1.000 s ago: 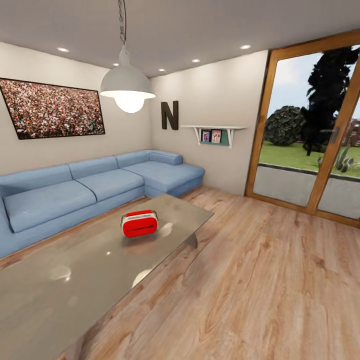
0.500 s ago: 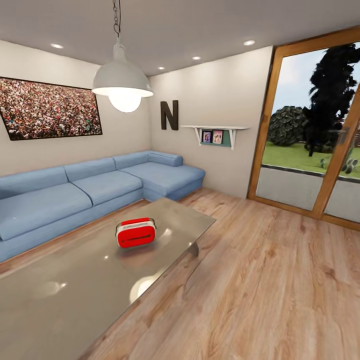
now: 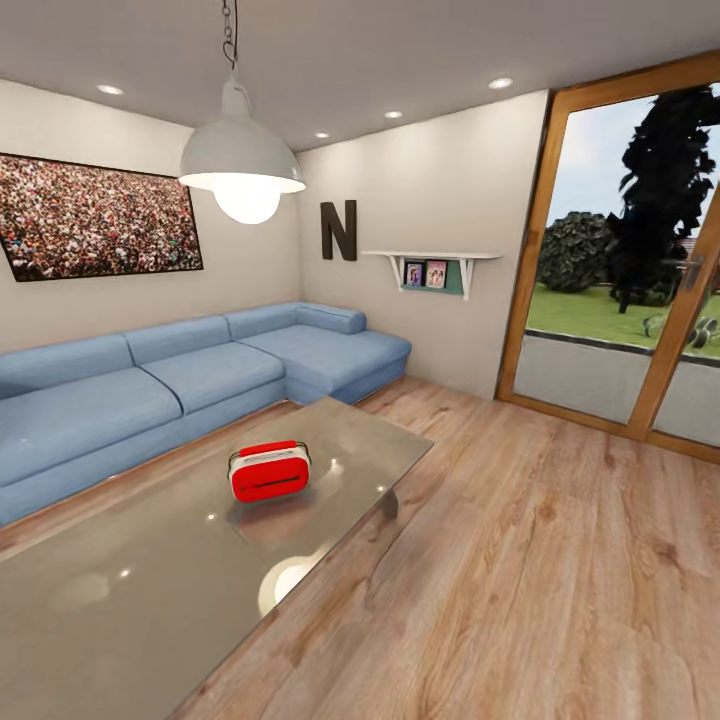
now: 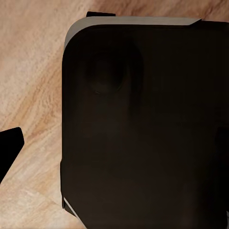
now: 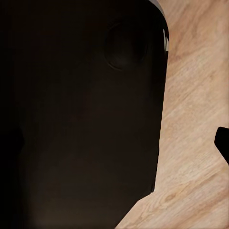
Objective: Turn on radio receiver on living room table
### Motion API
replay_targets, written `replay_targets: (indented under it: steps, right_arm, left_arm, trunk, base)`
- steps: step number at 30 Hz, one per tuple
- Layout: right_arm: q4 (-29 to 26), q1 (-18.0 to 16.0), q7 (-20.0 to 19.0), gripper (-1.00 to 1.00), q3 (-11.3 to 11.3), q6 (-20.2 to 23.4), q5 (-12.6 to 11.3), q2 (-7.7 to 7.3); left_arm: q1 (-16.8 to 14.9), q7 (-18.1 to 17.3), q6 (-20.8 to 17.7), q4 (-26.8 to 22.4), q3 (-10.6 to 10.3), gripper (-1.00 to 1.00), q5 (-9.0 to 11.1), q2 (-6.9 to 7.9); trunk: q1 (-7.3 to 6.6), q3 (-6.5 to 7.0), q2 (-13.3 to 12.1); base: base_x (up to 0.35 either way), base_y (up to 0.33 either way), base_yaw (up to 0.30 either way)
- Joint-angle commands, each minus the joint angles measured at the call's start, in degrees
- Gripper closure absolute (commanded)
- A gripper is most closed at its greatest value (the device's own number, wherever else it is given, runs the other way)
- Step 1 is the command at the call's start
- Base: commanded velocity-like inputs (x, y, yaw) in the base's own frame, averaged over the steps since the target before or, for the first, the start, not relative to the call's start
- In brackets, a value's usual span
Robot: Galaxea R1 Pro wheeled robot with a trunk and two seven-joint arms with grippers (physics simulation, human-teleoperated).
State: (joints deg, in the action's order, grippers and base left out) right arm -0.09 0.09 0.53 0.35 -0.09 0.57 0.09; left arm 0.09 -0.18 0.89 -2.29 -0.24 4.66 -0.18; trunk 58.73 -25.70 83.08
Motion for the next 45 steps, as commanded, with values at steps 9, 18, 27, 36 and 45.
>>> replay_targets:
  steps: [9, 18, 27, 36, 45]
  right_arm:
    - [0.0, 0.0, 0.0, -1.00, 0.0, 0.0, 0.0, 0.00]
    - [0.0, 0.0, 0.0, -1.00, 0.0, 0.0, 0.0, 0.00]
    - [0.0, 0.0, 0.0, -1.00, 0.0, 0.0, 0.0, 0.00]
    - [0.0, 0.0, 0.0, -1.00, 0.0, -0.1, 0.0, 0.00]
    - [0.0, 0.0, 0.0, -1.00, 0.0, -0.2, 0.0, 0.00]
  left_arm:
    - [0.0, 0.0, 0.0, 0.0, 0.0, -1.00, 0.0, 0.02]
    - [0.0, 0.0, 0.0, 0.0, 0.0, -1.00, 0.0, 0.01]
    - [0.0, 0.0, 0.0, 0.0, 0.0, -1.00, 0.0, 0.00]
    - [0.0, 0.0, 0.1, 0.0, 0.0, -1.00, 0.0, -0.15]
    - [0.0, 0.0, 0.1, 0.0, 0.0, -1.00, 0.0, -0.13]
  trunk:
    - [0.00, 0.00, 0.0]
    - [0.00, 0.00, 0.0]
    - [0.00, 0.00, 0.0]
    - [0.00, 0.00, 0.0]
    - [0.00, 0.00, 0.0]
  base:
    - [0.077, 0.000, 0.000]
    - [0.305, 0.000, 0.000]
    - [0.320, 0.000, 0.000]
    - [0.131, 0.000, 0.080]
    - [0.007, 0.000, 0.252]
